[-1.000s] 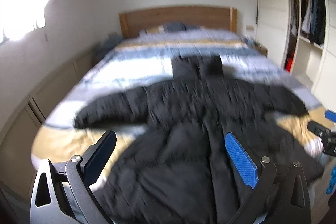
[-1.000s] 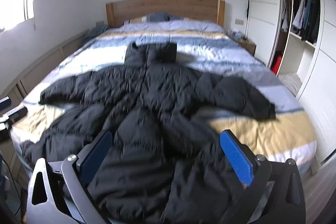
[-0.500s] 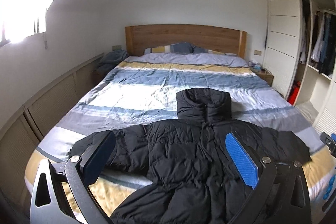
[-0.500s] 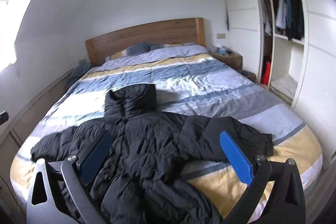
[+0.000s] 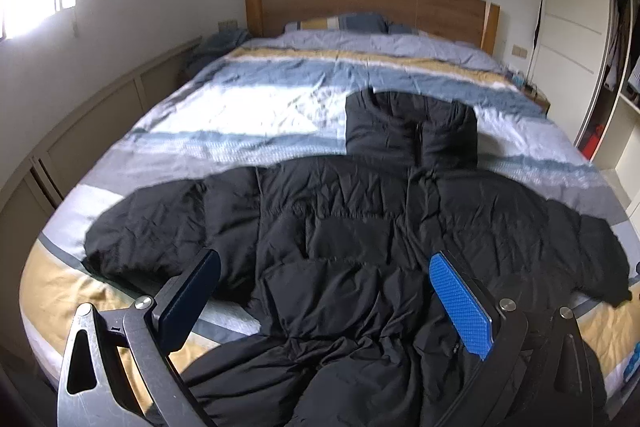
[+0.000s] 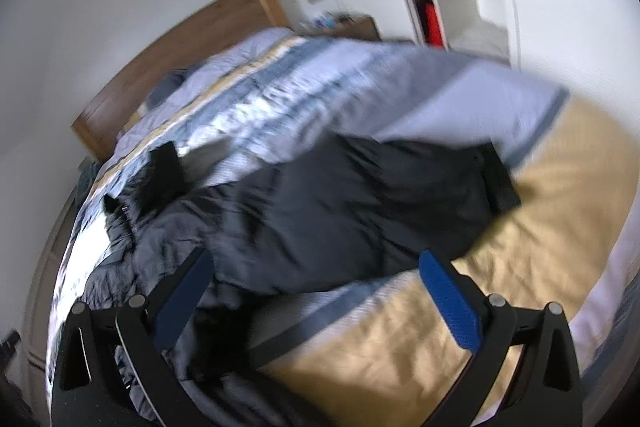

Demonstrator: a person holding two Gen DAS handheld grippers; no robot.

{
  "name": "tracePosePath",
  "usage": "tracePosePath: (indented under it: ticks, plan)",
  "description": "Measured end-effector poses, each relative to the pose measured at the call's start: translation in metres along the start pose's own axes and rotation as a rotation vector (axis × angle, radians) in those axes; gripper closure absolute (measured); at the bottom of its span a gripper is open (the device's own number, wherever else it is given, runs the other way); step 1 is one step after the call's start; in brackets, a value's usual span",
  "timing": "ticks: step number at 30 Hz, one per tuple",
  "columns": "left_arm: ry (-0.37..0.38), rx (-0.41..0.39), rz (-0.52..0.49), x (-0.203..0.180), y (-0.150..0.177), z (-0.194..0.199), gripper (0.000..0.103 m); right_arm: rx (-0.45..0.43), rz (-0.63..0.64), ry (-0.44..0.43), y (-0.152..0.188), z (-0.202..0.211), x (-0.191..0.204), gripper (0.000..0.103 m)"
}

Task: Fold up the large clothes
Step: 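Grasp the jacket sleeve cuff nearest the right gripper and lift it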

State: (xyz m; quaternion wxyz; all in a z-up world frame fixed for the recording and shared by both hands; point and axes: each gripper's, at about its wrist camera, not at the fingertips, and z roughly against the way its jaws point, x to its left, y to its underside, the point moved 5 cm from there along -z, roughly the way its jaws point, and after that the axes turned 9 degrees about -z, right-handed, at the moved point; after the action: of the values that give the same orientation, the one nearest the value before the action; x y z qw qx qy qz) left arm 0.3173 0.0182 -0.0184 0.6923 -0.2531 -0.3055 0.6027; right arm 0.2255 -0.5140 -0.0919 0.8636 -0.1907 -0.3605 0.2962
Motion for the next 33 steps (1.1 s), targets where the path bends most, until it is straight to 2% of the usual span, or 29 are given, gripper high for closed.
tracePosePath:
  ticks: [6,12,20,25,28,30,33]
  plan:
    - [-0.016,0.081,-0.03,-0.007,0.016,-0.036,0.001,0.066,-0.19,-0.029,0.003,-0.046,-0.06,0.0]
    - [-0.044,0.154,-0.047,-0.005,0.035,-0.058,0.001,0.08,-0.345,-0.105,0.0,-0.07,-0.105,0.0]
    - [-0.066,0.187,-0.064,-0.006,0.045,-0.064,0.001,0.006,-0.496,-0.228,-0.025,-0.089,-0.146,0.001]
    - [-0.062,0.192,-0.082,-0.01,0.048,-0.063,0.001,-0.028,-0.55,-0.279,-0.036,-0.094,-0.154,0.003]
    - [-0.051,0.2,-0.077,-0.011,0.051,-0.065,0.001,-0.015,-0.536,-0.285,-0.035,-0.096,-0.152,0.02]
    - [-0.045,0.202,-0.076,-0.012,0.052,-0.065,0.001,-0.006,-0.538,-0.279,-0.032,-0.098,-0.151,0.052]
    - [-0.039,0.197,-0.075,-0.011,0.054,-0.061,0.001,-0.012,-0.545,-0.288,-0.033,-0.095,-0.149,0.067]
